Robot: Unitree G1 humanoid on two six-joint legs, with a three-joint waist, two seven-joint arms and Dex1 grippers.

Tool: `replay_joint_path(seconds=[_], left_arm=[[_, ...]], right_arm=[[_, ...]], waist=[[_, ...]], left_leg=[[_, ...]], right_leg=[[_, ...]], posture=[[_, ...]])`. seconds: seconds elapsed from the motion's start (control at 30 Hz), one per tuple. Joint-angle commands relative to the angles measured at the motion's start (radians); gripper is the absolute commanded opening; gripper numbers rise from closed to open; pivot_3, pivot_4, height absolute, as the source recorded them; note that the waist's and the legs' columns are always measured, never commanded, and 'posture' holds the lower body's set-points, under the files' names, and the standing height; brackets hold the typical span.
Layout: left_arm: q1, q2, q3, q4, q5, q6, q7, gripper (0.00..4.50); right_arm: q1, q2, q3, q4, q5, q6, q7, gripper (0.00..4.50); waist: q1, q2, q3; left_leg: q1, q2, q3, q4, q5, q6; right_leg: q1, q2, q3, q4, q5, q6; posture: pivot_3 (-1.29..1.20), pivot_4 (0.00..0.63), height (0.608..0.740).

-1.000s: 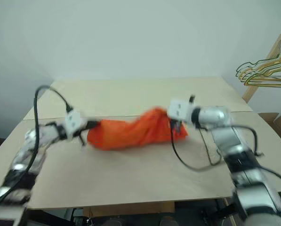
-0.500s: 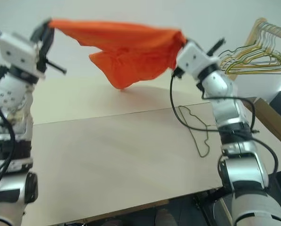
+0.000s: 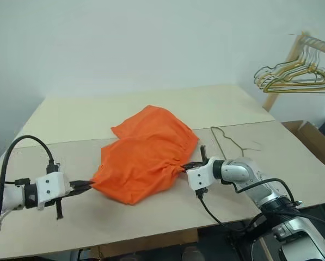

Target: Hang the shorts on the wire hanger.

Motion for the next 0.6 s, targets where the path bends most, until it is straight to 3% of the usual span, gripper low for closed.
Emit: replay_joint_path(seconds=[0.03,0.33,0.6], left_arm=[[0.081,0.089,0.068,-0.066,0.023,0.035,-0.098,0.09],[0.169,0.130,0.099,-0.215,-0.009,0.199,-0.175,0.09],[0.271,0.125,0.134,-0.376,-0.046,0.345,-0.225,0.09]], right_arm=[[-0.016,-0.089,-0.016,-0.055,0.084,-0.020,0.150,0.00],[-0.077,-0.151,0.004,0.029,0.091,-0.163,0.319,0.00],[-0.108,-0.145,0.022,0.114,0.058,-0.299,0.335,0.00]], waist=[[0.014,0.000,0.000],[0.032,0.001,0.001],[0.029,0.000,0.002]], left_leg=[[0.000,0.000,0.000,0.000,0.000,0.000],[0.004,0.007,0.003,-0.001,-0.001,0.000],[0.003,0.008,0.004,-0.001,-0.003,0.001]], right_leg=[[0.000,0.000,0.000,0.000,0.000,0.000],[0.006,0.004,-0.001,-0.003,-0.001,-0.003],[0.006,0.004,-0.002,-0.007,-0.001,-0.003]], posture=[[0.01,0.000,0.740],[0.01,0.000,0.740],[0.02,0.000,0.740]])
